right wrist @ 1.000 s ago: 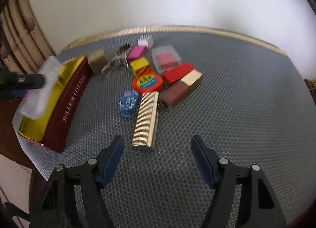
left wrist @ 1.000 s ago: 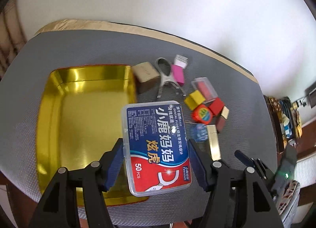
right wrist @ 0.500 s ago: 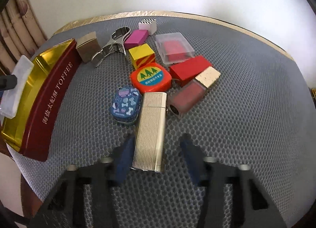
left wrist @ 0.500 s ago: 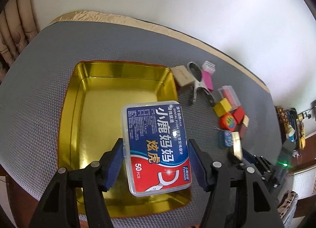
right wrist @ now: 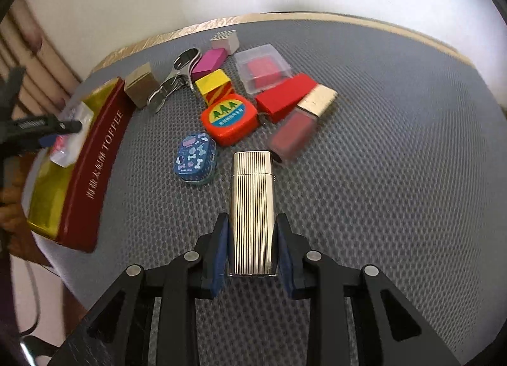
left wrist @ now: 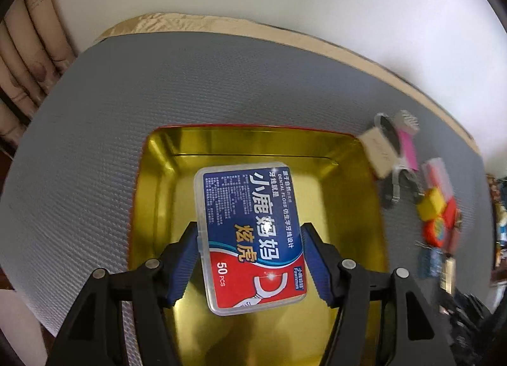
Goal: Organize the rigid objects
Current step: 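Carry the floss box into the gold tray with the left gripper while the right gripper grasps the silver lighter, then release the floss box and lighter into the tray with both grippers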
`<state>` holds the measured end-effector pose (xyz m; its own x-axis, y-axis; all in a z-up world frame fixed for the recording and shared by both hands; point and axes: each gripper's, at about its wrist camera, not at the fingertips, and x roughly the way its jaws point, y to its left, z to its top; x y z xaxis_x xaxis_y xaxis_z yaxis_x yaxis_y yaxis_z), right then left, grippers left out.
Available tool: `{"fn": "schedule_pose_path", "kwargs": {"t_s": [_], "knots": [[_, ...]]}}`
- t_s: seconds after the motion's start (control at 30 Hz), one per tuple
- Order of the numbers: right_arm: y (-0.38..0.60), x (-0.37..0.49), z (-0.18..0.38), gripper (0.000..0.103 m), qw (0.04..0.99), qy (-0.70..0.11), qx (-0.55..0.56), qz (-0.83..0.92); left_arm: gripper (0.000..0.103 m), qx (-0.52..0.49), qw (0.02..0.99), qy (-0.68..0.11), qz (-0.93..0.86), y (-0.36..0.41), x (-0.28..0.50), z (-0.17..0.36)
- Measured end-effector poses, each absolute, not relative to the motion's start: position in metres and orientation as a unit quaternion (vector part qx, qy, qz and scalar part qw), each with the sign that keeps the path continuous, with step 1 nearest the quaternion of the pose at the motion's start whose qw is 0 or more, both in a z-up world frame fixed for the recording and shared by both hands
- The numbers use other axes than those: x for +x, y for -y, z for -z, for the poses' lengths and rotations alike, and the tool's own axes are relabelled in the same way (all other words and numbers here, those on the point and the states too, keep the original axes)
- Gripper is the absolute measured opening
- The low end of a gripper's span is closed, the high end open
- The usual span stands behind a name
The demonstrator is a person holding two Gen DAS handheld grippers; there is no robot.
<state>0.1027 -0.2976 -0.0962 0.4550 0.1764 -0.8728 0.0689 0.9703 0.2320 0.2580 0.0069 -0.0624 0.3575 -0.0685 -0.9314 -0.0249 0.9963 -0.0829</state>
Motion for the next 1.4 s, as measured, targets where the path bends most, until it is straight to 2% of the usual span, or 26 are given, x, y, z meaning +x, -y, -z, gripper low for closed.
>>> {"fn": "schedule_pose_path", "kwargs": {"t_s": [0.23, 0.5, 0.8, 1.1, 1.4], "knots": [[0.306, 0.080, 0.070, 0.027, 0.851, -0.502, 0.151, -0.041, 0.065, -0.009, 0.828, -0.560, 0.013, -0.011, 0.258, 0.068], [0.290, 0.074, 0.022, 0.027, 0.863, -0.471, 0.161, -0.081, 0.066, -0.032, 0.839, -0.542, 0.043, -0.022, 0.248, 0.056], [0.206, 0.137, -0.006, 0.027, 0.854, -0.459, 0.164, -0.183, 0.066, -0.034, 0.854, -0.519, 0.020, -0.035, 0.208, 0.018], [0.122, 0.199, 0.020, 0.026, 0.836, -0.491, 0.129, -0.211, 0.068, 0.001, 0.865, -0.502, 0.008, -0.033, 0.155, 0.002], [0.099, 0.225, 0.051, 0.027, 0.833, -0.515, 0.103, -0.176, 0.068, 0.022, 0.870, -0.493, 0.014, -0.022, 0.148, 0.002]]}}
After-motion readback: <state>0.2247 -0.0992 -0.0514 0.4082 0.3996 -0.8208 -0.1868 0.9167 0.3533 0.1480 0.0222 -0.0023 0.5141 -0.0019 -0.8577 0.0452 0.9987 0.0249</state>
